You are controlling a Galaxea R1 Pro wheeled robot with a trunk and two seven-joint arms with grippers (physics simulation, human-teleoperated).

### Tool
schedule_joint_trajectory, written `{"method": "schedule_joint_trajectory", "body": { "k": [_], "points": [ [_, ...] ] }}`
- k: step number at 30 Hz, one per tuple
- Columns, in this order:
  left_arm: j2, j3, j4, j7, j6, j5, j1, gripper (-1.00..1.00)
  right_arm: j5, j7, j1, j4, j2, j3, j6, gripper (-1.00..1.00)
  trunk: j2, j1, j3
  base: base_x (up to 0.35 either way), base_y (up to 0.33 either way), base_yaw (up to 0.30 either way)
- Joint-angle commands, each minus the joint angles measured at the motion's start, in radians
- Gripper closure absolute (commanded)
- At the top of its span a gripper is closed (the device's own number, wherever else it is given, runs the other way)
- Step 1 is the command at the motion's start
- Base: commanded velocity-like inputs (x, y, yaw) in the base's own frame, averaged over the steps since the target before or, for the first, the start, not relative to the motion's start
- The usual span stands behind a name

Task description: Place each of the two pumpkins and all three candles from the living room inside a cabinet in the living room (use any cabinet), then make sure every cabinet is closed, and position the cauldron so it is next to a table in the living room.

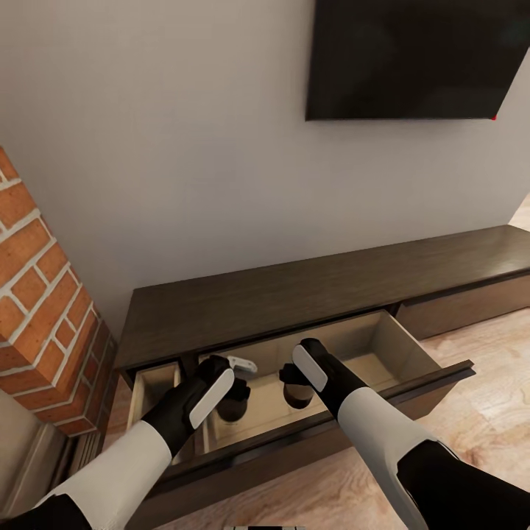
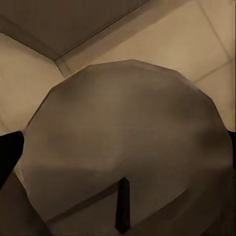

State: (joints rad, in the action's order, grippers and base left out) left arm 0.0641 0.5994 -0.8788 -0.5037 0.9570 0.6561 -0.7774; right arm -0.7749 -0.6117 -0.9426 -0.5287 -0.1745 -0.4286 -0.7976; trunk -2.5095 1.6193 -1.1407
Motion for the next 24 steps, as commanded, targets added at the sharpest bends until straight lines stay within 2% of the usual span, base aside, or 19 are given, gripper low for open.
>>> {"method": "schedule_joint_trajectory", "body": {
  "k": [1, 10, 17, 22, 24],
  "points": [
    [0.000, 0.003, 0.002, -0.009, -0.010, 0.011, -0.002, 1.00, -0.010, -0.006, -0.001, -0.001, 0.000, -0.002, 0.000, 1.00, 0.000, 0.000, -0.001, 0.000, 0.000, 0.000],
    [0.000, 0.003, 0.027, -0.007, -0.049, 0.012, -0.003, 1.00, -0.010, -0.006, -0.001, -0.002, 0.000, -0.003, 0.002, 1.00, 0.000, 0.000, -0.001, 0.000, 0.000, 0.000],
    [0.000, 0.003, 0.035, -0.007, -0.054, 0.013, -0.003, 1.00, -0.011, -0.006, -0.001, 0.000, 0.000, -0.005, 0.060, 1.00, 0.000, 0.000, -0.001, 0.000, 0.000, 0.000],
    [0.005, 0.004, 0.036, -0.007, -0.054, 0.013, -0.003, 1.00, -0.011, -0.006, -0.001, 0.001, 0.000, -0.008, 0.073, 1.00, -0.002, 0.002, -0.020, 0.000, 0.000, 0.000],
    [0.007, 0.004, 0.037, -0.007, -0.054, 0.013, -0.003, 1.00, -0.011, -0.006, -0.001, 0.001, 0.000, -0.010, 0.073, 1.00, -0.002, 0.002, -0.020, 0.000, 0.000, 0.000]
  ]
}}
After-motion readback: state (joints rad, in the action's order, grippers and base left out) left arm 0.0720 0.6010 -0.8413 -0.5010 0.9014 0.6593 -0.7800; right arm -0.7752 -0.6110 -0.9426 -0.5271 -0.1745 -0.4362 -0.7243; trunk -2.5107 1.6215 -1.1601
